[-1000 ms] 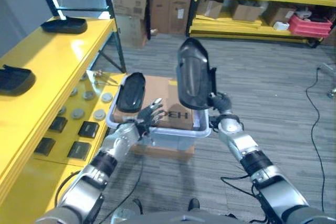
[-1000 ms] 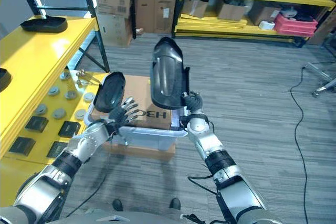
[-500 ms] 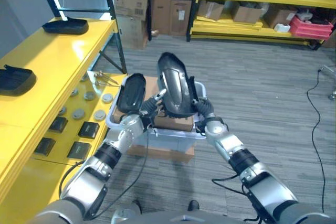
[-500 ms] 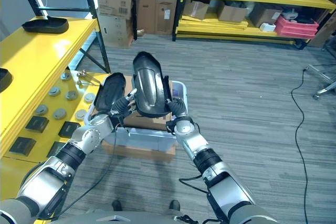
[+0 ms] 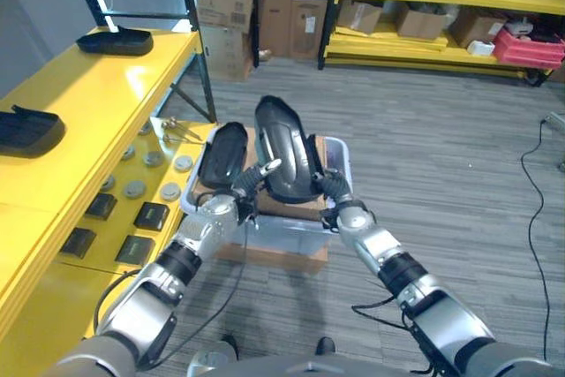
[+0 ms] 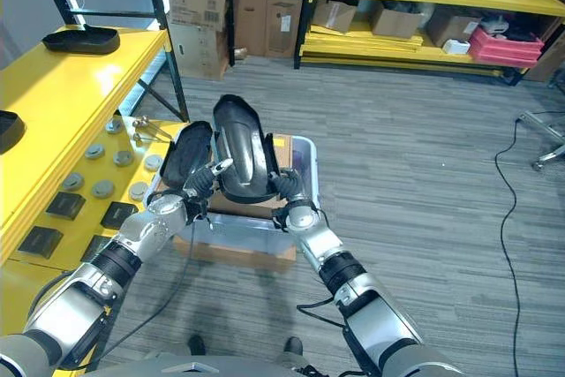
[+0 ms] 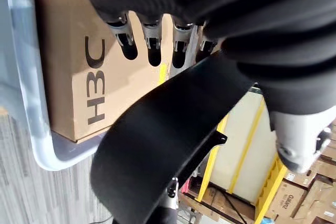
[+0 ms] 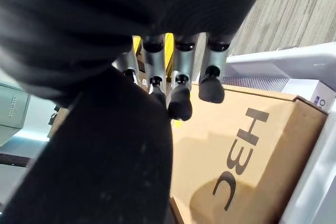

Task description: Move parts from the plastic box to the shelf.

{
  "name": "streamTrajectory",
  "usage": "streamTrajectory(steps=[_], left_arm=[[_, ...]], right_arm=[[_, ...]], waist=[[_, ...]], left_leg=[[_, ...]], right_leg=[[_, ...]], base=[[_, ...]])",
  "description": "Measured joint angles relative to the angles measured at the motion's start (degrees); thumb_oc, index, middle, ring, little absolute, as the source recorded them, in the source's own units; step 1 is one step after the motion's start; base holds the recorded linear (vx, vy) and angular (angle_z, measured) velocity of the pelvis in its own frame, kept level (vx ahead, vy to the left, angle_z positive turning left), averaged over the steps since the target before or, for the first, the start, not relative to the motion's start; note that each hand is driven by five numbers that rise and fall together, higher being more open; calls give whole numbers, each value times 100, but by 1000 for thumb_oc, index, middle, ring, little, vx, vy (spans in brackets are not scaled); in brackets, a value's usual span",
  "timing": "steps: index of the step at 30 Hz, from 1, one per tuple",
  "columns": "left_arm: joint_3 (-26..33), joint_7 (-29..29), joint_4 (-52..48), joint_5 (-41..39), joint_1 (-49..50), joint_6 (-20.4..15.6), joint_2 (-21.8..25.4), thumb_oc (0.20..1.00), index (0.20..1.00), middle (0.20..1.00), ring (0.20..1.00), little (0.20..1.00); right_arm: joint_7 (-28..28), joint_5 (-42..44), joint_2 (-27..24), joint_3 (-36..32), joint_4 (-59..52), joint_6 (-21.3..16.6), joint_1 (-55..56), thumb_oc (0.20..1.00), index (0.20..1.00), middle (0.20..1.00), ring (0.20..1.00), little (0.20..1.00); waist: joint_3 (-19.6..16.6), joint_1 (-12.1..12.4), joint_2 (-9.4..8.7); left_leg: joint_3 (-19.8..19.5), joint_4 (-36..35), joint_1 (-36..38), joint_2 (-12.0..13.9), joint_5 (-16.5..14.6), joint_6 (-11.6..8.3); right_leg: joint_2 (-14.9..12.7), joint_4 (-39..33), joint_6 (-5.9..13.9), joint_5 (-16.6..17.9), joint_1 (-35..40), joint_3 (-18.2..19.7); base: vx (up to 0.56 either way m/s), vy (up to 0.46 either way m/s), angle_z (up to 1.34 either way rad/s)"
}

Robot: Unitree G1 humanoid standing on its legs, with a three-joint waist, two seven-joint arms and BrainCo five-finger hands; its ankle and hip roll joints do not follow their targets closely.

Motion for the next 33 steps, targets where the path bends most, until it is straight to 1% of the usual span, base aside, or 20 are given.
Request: streamTrajectory(steps=[3, 7, 10, 13, 14, 15, 18, 29, 33], left_arm=[[-62, 124, 5, 65, 0, 55, 1, 1000, 1000, 1000, 1000, 1000], [-173, 146, 7, 68, 0, 62, -44, 1000, 1000, 1000, 1000, 1000], [-173, 208, 7, 66, 0, 62, -42, 1000, 1000, 1000, 1000, 1000], [-205, 252, 7, 67, 1, 50, -56, 1000, 1000, 1000, 1000, 1000], [-204, 255, 7, 71, 1, 35, -48, 561, 561, 561, 561, 561], [-204, 255, 7, 73, 0, 12, -39, 200, 200, 200, 200, 200], [-216, 280, 7, 299, 0, -25, 1, 200, 200, 200, 200, 200], [-278, 555, 7, 583, 1, -24, 180, 200, 200, 200, 200, 200], [-363, 566, 6, 624, 0, -48, 223, 200, 200, 200, 200, 200]], right_arm=[[-9, 1, 3, 20, 0, 21, 0, 200, 200, 200, 200, 200], [-7, 4, 67, 159, 69, 106, -6, 200, 200, 200, 200, 200], [-3, 4, 219, 225, 210, 108, -6, 200, 200, 200, 200, 200], [-2, 4, 213, 353, 218, 109, -6, 200, 200, 200, 200, 200], [-2, 4, 215, 377, 218, 110, -6, 200, 200, 200, 200, 200], [-2, 4, 219, 380, 218, 114, -6, 200, 200, 200, 200, 200], [-7, 3, 209, 384, 216, 114, -6, 200, 200, 200, 200, 200], [-65, 1, 273, 487, 3, 139, -6, 200, 200, 200, 200, 200], [-132, 129, 331, 487, 11, 204, -5, 200, 200, 200, 200, 200]], waist=[[0, 38, 0], [-11, 62, 19], [-14, 65, 24], [-14, 103, 25], [-15, 108, 26], [-15, 110, 27], [-16, 93, 30], [-18, 83, 35], [-18, 84, 36]], left_leg=[[-7, -167, 79, -14, 91, -11], [-22, -167, 83, -7, 96, -17], [-45, -162, 93, -8, 96, -17], [-47, -160, 92, -10, 97, -19], [-48, -161, 92, -10, 98, -20], [-48, -161, 92, -10, 98, -20], [-48, -162, 92, -9, 99, -21], [-48, -185, 114, -7, 108, -23], [-45, -342, 211, -12, 189, -36]], right_leg=[[0, 0, -5, -9, 10, -8], [10, 0, -8, -13, 26, -19], [10, -1, -8, -13, 53, -36], [7, -1, -8, -15, 51, -38], [6, -1, -12, -17, 51, -39], [5, -1, -26, -26, 50, -39], [5, -1, -25, -25, 50, -38], [7, -1, -23, -24, 55, -39], [12, -2, -18, -32, 63, -42]], base=[[0, 0, 0], [0, 0, 0], [1, 2, 3], [0, 0, 0], [0, 0, 0], [0, 0, 0], [0, 0, 0], [0, 0, 0], [0, 0, 0]])
